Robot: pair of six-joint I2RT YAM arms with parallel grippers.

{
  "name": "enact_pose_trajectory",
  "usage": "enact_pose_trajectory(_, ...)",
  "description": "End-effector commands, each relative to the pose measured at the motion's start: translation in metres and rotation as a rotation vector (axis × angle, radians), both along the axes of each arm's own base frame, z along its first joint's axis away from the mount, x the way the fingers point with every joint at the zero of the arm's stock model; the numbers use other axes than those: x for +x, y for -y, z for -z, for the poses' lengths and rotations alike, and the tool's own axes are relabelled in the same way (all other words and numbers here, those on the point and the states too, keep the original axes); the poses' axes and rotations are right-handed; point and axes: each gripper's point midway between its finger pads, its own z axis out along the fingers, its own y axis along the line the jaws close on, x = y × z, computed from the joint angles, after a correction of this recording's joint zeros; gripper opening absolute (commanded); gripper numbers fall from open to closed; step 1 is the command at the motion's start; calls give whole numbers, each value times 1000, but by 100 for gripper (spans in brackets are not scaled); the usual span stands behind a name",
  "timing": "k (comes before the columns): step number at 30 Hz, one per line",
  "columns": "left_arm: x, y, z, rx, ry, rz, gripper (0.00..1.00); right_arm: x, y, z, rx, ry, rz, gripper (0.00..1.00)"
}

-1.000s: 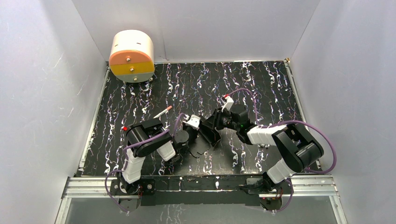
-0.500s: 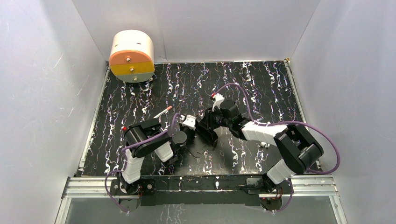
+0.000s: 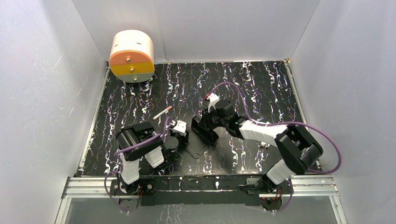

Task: Fold the paper box
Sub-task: Fold the paper box at the center of the board.

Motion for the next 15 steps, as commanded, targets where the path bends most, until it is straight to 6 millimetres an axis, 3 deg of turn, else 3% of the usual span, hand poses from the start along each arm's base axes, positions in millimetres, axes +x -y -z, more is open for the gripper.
enact_pose_trajectory(1, 4, -5, -67, -249, 145, -44, 43, 13, 2, -18, -39, 80, 9, 33)
enact_pose_trajectory(6, -14, -16, -74, -318, 116, -14, 51, 14, 0, -28, -29, 100, 5, 34)
enact_pose_trajectory(15, -41, 0, -90, -465, -21, 118, 57, 25, 0, -53, -44, 170, 13, 48)
